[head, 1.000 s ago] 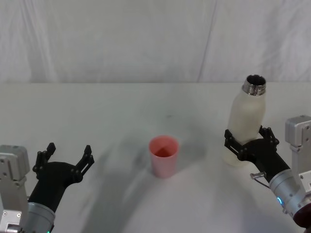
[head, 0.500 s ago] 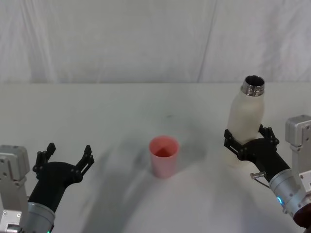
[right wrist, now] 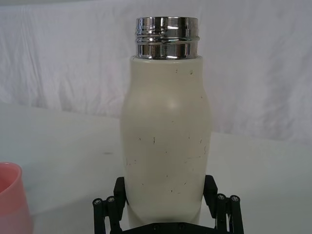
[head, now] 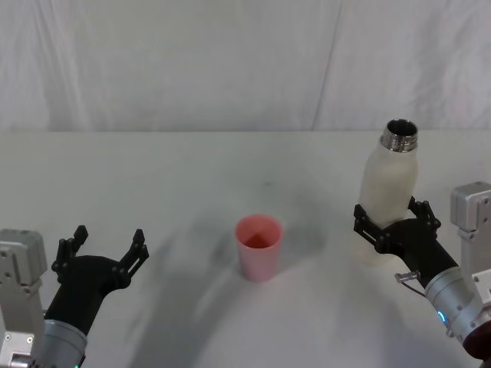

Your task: Grasp the thermos with one hand and pour water into the cup lid.

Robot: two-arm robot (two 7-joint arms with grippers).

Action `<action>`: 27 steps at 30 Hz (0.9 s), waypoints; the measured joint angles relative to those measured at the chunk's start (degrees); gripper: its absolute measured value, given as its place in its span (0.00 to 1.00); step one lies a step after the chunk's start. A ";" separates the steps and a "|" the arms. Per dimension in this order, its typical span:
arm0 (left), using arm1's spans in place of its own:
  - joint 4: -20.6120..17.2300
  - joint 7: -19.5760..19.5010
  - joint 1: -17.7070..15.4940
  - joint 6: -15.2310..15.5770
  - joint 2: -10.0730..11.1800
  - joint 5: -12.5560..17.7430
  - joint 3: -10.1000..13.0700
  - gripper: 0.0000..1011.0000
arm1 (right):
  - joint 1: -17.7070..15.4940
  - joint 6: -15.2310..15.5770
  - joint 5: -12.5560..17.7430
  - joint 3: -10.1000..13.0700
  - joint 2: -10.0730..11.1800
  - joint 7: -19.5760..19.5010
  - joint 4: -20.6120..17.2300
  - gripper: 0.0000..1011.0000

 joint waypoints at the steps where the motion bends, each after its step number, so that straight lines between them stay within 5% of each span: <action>1: 0.00 0.00 0.00 0.00 0.00 0.00 0.00 0.99 | 0.00 0.00 0.00 0.00 0.00 0.00 0.00 0.99; 27: 0.00 0.00 0.00 0.00 0.00 0.00 0.00 0.99 | -1.41 -0.19 0.66 0.16 0.01 0.44 -0.74 0.99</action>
